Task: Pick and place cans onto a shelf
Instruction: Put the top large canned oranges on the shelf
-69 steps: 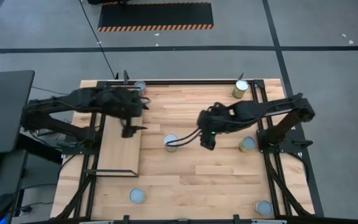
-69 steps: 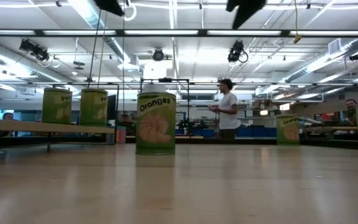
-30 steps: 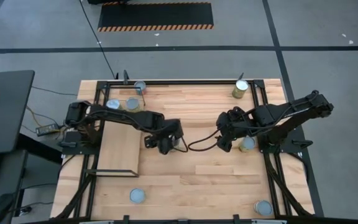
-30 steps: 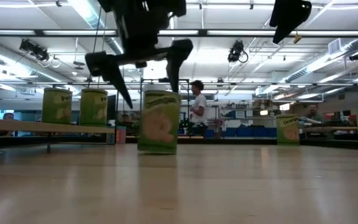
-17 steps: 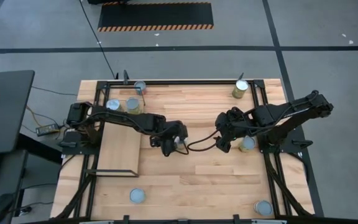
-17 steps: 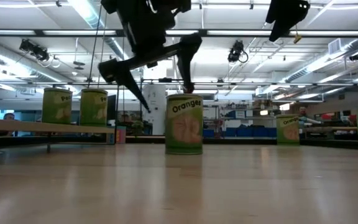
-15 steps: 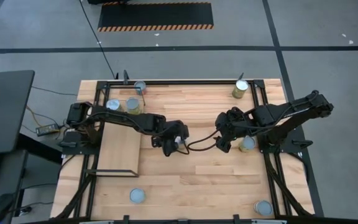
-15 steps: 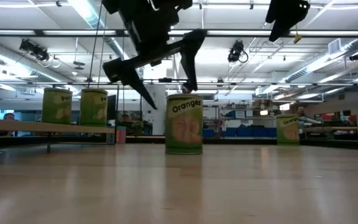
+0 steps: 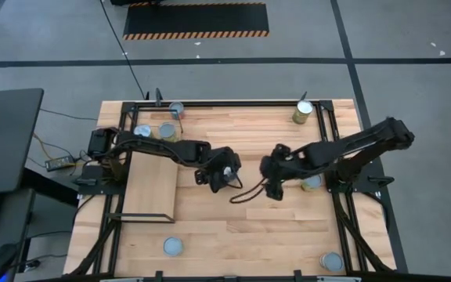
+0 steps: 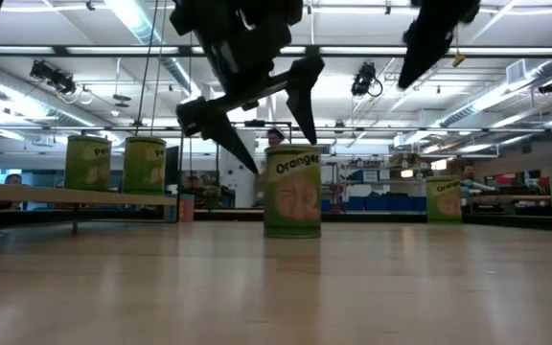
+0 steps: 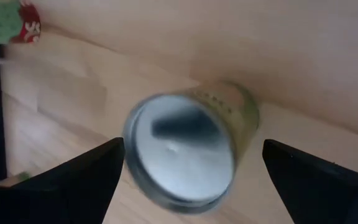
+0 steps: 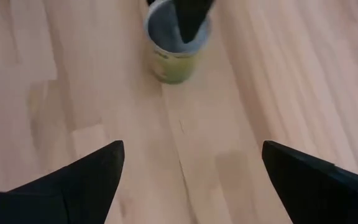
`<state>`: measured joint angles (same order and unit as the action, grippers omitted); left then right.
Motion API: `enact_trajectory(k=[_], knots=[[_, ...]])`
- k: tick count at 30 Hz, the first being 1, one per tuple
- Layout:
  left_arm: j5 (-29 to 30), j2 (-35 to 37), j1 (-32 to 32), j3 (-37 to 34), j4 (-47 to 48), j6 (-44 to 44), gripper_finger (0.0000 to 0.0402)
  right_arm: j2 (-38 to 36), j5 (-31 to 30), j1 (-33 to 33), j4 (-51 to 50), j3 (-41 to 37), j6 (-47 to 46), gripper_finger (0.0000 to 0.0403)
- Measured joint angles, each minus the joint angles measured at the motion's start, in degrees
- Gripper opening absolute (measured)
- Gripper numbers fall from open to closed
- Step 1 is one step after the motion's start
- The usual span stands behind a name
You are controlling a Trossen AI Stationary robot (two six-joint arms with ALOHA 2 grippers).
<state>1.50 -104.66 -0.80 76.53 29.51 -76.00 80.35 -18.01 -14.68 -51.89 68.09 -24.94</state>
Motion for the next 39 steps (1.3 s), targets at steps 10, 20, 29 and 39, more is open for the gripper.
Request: enact_trajectory(k=[10,20,29,39], knots=[[2.8,0.0,-0.1,0.0,-0.9,0.4,0.0388,11.1,-8.4,8.2,17.2,-8.5,18.9,0.0376],[6.2,1.9,-1.3,0.0,5.8,5.1,0.0388,19.4,-8.2,10.7,37.2,-8.8,23.8,0.0366],[8.6,3.6,-1.9,-0.1,6.8,9.8,0.0388,19.8,-7.7,11.1,41.9,-8.9,21.6,0.0366],[3.0,8.4,-1.9,0.1,9.3,12.4,0.0388,10.3,-7.7,8.6,28.8,-8.3,14.4,0.0366]])
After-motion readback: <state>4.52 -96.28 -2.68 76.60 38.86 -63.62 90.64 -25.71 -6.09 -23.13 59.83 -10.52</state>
